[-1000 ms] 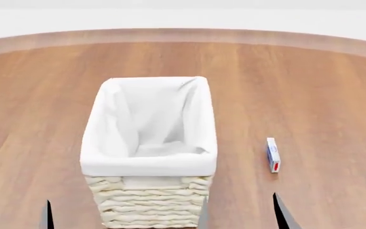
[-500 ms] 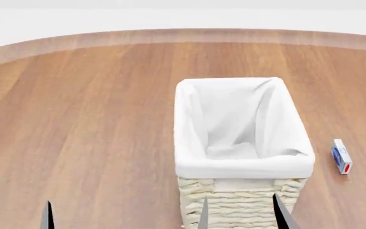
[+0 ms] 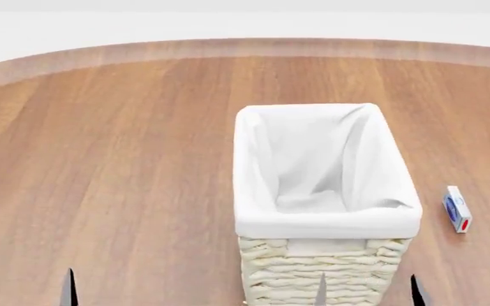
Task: Pick up the alphabet soup and put it in the basket.
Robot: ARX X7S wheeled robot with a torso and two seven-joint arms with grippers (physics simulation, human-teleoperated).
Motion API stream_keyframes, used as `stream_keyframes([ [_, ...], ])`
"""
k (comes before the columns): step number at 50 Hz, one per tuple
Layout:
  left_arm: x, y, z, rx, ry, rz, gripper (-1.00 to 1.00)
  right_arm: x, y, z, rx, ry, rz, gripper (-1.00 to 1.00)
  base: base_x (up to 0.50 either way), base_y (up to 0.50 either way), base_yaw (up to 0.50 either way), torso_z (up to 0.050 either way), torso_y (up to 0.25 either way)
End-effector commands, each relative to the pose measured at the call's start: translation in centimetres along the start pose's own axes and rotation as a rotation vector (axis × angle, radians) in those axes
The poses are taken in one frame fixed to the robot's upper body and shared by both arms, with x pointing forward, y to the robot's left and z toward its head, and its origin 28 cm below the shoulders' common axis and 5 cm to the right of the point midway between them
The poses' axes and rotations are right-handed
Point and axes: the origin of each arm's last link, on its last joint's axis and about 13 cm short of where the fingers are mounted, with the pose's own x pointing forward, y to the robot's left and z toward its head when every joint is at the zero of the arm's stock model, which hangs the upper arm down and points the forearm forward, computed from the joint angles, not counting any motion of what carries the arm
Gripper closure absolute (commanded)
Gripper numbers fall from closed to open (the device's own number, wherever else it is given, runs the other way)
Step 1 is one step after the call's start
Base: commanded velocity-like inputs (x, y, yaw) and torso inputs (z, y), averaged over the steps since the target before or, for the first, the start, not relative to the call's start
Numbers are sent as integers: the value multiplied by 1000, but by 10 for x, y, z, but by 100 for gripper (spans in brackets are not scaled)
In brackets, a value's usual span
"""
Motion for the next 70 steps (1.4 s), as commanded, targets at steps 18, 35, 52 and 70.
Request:
stream_keyframes([
  [18, 7, -1, -17, -9, 38, 14, -100, -31, -69, -62, -72, 131, -255, -100, 0, 0, 0, 0, 0],
  [35, 8, -1, -19, -6, 44, 17, -100, -54, -68, -92, -82, 181, -258, -100, 0, 0, 0, 0, 0],
  [52, 8, -2, -21, -1, 50, 19, -100, -74, -78, -99, -92, 211, -327, -100, 0, 0, 0, 0, 0],
  [70, 9, -3, -24, 1, 60, 16, -100, -89, -85, -110, -92, 242, -400, -100, 0, 0, 0, 0, 0],
])
